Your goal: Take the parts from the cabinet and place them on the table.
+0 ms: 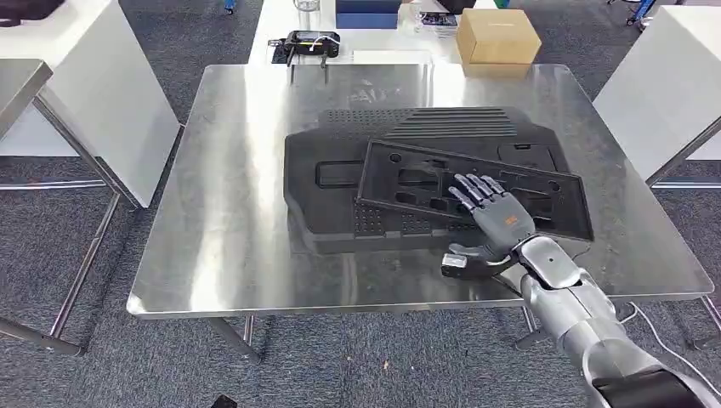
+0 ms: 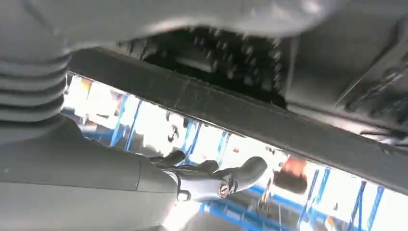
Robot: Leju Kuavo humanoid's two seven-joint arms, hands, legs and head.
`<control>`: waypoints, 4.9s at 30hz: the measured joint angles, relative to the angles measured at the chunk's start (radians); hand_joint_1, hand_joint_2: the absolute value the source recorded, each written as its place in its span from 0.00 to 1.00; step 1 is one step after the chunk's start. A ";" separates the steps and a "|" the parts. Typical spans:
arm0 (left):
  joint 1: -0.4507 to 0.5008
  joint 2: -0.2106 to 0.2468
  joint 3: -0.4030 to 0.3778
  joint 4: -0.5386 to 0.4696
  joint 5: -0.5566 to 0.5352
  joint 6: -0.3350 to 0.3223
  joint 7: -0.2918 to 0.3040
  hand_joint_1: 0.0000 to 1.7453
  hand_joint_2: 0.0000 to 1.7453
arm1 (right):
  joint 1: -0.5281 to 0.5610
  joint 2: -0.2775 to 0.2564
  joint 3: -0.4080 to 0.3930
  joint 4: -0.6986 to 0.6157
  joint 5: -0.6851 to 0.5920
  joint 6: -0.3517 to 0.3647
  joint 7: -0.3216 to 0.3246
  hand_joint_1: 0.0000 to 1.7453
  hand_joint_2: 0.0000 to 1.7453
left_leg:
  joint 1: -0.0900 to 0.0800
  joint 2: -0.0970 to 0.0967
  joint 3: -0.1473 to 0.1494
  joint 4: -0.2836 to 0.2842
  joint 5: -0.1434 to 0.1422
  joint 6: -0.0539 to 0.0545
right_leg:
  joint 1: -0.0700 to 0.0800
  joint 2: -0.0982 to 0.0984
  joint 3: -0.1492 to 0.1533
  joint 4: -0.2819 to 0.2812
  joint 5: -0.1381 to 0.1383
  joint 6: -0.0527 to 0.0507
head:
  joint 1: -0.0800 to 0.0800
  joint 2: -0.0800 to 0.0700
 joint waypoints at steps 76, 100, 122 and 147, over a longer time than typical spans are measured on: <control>0.071 0.014 0.072 0.000 0.148 0.048 -0.071 0.00 0.00 | 0.950 0.426 -0.297 -1.537 -1.542 0.915 -0.330 0.00 0.00 | 0.000 0.005 0.013 0.000 -0.018 -0.004 | 0.001 0.003 0.001 -0.002 -0.013 -0.006 | 0.000 0.000; 0.072 0.012 0.090 0.000 0.156 0.039 -0.103 0.00 0.00 | 0.932 0.443 -0.333 -1.506 -1.566 0.915 -0.304 0.00 0.00 | 0.018 0.012 -0.052 0.126 -0.114 -0.047 | -0.013 -0.003 0.031 0.009 -0.027 -0.048 | 0.002 0.000; 0.067 0.004 0.107 0.000 0.170 0.031 -0.115 0.00 0.00 | 0.936 0.446 -0.353 -1.479 -1.565 0.892 -0.295 0.00 0.00 | 0.004 0.019 0.021 -0.025 0.005 0.008 | -0.001 -0.002 0.078 0.059 -0.078 0.017 | 0.016 0.000; 0.070 -0.003 0.135 0.000 0.169 0.031 -0.112 0.00 0.00 | 0.950 0.453 -0.433 -1.288 -1.470 0.671 -0.113 0.00 0.00 | 0.006 0.012 0.095 -0.021 -0.061 0.015 | -0.006 -0.003 -0.118 0.270 -0.130 -0.018 | 0.010 0.000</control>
